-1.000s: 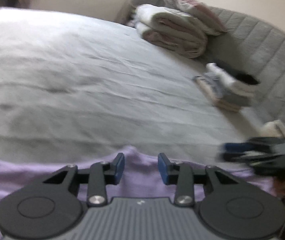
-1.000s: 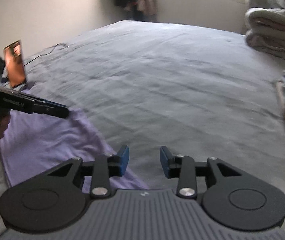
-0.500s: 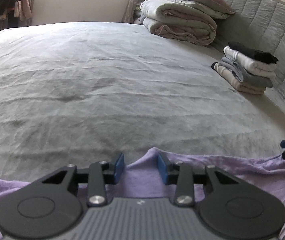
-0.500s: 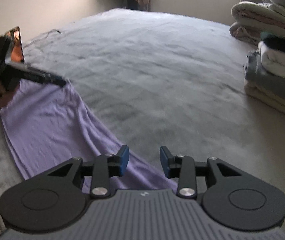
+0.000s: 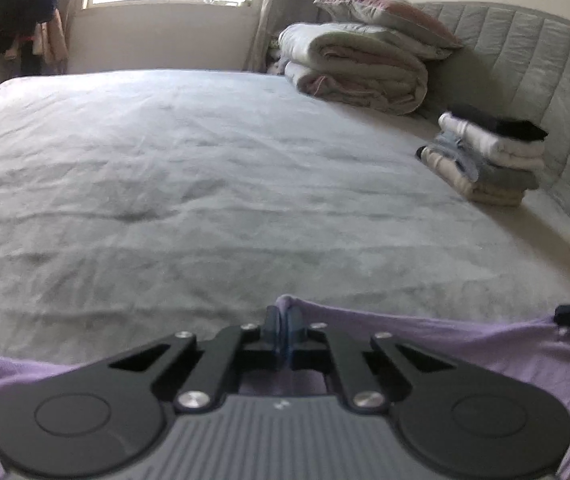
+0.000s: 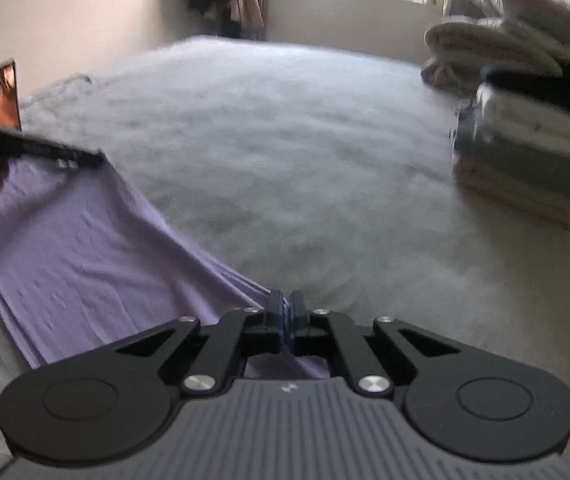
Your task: Fold clothes
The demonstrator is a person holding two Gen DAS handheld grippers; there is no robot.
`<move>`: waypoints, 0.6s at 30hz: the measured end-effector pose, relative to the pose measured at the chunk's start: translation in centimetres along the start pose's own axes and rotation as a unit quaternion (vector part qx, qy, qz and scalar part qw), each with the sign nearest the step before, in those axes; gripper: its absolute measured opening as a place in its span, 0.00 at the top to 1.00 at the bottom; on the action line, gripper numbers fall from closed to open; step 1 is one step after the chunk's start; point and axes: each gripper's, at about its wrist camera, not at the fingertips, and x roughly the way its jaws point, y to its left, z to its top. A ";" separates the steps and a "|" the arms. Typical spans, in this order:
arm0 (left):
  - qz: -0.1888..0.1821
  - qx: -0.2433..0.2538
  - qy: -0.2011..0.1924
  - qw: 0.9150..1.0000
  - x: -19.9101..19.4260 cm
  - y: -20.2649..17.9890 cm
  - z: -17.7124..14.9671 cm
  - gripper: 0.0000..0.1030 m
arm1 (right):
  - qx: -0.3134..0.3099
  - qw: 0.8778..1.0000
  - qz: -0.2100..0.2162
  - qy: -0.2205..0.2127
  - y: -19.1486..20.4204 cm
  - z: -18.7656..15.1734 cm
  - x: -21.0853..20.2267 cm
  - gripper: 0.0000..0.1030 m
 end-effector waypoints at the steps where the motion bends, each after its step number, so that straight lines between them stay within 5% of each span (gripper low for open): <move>1: 0.006 0.008 0.004 1.000 0.4 -0.2 -0.3 0.95 | -0.005 1.000 -0.010 0.003 0.2 -0.4 0.4 0.93; 7: 0.027 0.027 0.004 0.999 -0.1 -1.3 -0.1 0.82 | 0.019 0.999 -0.026 -0.018 -2.0 0.1 -2.6 0.59; 11: 0.011 0.047 0.001 0.999 -0.7 -2.6 0.0 0.80 | 0.053 0.998 -0.041 -0.021 -4.2 -1.2 -4.2 0.59; 18: -0.033 0.072 -0.013 0.997 -0.7 -5.7 0.2 0.79 | 0.026 0.999 -0.029 -0.014 -2.6 -1.8 -3.5 0.64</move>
